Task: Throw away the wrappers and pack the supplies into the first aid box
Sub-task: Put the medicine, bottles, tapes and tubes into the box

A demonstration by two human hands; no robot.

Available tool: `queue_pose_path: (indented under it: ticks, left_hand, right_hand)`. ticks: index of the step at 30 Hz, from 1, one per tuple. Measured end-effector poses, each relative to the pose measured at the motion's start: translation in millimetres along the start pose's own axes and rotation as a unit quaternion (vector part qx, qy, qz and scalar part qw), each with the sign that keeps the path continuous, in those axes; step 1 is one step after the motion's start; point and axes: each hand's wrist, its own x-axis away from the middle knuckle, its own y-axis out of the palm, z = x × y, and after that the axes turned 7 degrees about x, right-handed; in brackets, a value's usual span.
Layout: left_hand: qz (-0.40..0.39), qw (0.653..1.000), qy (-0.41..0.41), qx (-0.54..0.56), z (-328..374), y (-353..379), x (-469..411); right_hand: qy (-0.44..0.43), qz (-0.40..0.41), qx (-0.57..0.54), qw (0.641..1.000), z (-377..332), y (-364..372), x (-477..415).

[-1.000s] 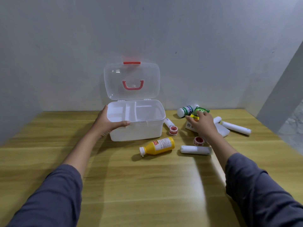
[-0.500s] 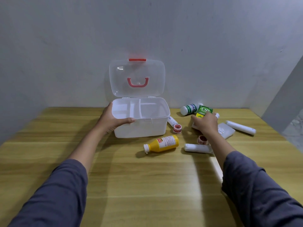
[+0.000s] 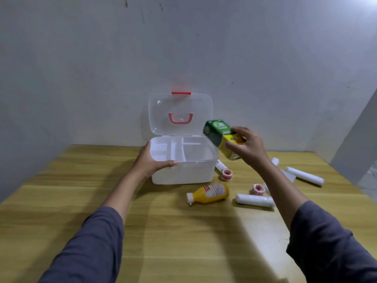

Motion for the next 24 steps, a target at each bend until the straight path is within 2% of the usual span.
queue_pose_path:
  ticks: [3, 11, 18, 24]
  left_hand:
    - [0.000, 1.000, 0.000, 0.003, -1, 0, 0]
    - [0.002, 1.000, -0.013, 0.003, -8, -1, -3]
    - [0.004, 1.000, -0.016, 0.000, -12, -2, -5]
    - [0.003, 1.000, -0.017, -0.001, -13, -2, -6]
  right_hand:
    - [-0.051, -0.092, 0.057, 0.993, -12, 11, -5]
    - [-0.051, -0.192, 0.137, 0.970, -18, 12, -38]
    - [-0.066, -0.210, 0.160, 0.962, -28, 29, -54]
    - [-0.064, -0.267, 0.188, 0.943, -33, 22, -65]
